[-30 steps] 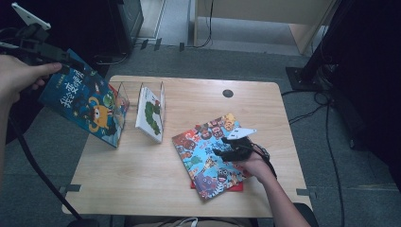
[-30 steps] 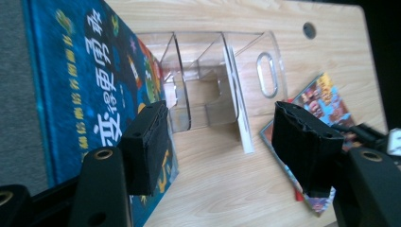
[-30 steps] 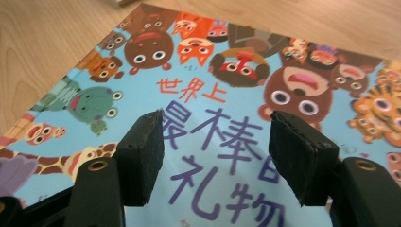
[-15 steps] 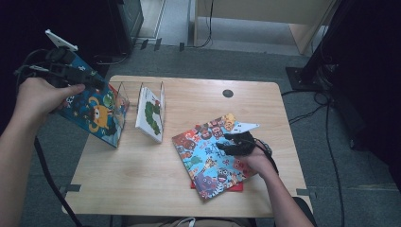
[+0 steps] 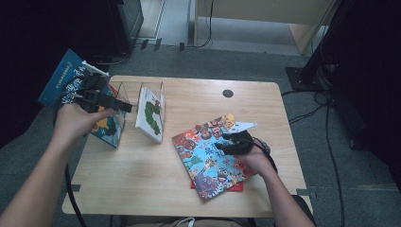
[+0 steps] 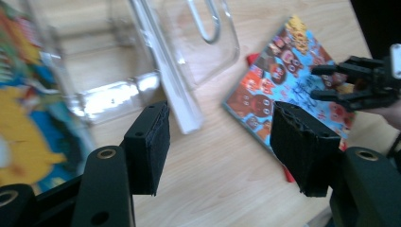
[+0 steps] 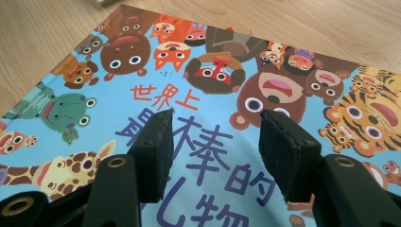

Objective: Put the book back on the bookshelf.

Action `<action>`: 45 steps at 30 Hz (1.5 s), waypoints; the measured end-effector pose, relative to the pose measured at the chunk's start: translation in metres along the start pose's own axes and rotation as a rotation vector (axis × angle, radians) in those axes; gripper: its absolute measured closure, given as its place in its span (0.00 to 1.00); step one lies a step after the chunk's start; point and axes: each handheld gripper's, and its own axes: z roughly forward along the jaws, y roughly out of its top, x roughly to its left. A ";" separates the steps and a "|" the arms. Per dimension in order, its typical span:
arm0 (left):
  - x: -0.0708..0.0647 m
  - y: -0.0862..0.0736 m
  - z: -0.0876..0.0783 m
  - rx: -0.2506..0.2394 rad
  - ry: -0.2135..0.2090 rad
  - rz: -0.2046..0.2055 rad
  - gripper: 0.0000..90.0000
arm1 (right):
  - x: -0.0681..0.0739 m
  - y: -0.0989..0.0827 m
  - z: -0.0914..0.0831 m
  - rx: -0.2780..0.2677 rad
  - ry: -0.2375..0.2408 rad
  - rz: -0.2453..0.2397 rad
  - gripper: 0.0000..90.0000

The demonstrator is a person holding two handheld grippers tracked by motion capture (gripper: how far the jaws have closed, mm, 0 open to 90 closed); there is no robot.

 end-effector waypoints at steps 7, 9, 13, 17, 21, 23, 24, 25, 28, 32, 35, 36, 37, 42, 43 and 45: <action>-0.010 -0.016 0.025 -0.014 -0.017 0.039 0.44 | -0.002 -0.002 0.001 0.003 0.001 0.014 0.51; -0.011 -0.020 0.032 -0.012 -0.011 0.043 0.44 | -0.002 -0.002 0.001 0.000 0.002 0.017 0.51; -0.013 -0.030 0.050 0.010 -0.010 0.053 0.44 | -0.003 -0.002 -0.001 0.005 0.002 0.028 0.51; -0.016 -0.038 0.066 0.005 -0.035 0.068 0.45 | -0.005 -0.004 -0.003 0.013 0.004 0.045 0.51; -0.020 -0.043 0.080 0.009 -0.043 0.093 0.45 | -0.006 -0.008 -0.007 -0.005 -0.012 0.046 0.52; -0.022 -0.045 0.087 0.016 -0.059 0.108 0.45 | -0.007 -0.009 -0.009 -0.009 -0.019 0.051 0.52; -0.023 -0.046 0.091 0.020 -0.065 0.117 0.45 | -0.007 -0.010 -0.009 -0.008 -0.022 0.051 0.52; -0.024 -0.047 0.094 0.023 -0.058 0.125 0.45 | -0.007 -0.011 -0.010 -0.008 -0.023 0.052 0.53; -0.027 -0.049 0.105 0.031 -0.057 0.151 0.45 | -0.006 -0.014 -0.014 -0.014 -0.032 0.051 0.53; -0.032 -0.049 0.118 0.046 -0.068 0.176 0.46 | -0.006 -0.019 -0.018 -0.012 -0.042 0.053 0.54; -0.035 -0.048 0.129 0.057 -0.071 0.199 0.47 | -0.006 -0.023 -0.022 -0.015 -0.050 0.057 0.54; -0.035 -0.047 0.132 0.060 -0.079 0.201 0.47 | -0.005 -0.025 -0.023 -0.014 -0.054 0.059 0.54; -0.036 -0.047 0.135 0.059 -0.087 0.210 0.47 | -0.005 -0.026 -0.025 -0.016 -0.056 0.060 0.54; -0.041 -0.045 0.146 0.048 -0.104 0.240 0.48 | -0.006 -0.033 -0.032 -0.024 -0.073 0.076 0.54; -0.041 -0.045 0.148 0.049 -0.111 0.242 0.48 | -0.005 -0.035 -0.034 -0.026 -0.078 0.083 0.54; -0.043 -0.045 0.153 0.050 -0.113 0.248 0.47 | -0.006 -0.038 -0.038 -0.030 -0.086 0.090 0.55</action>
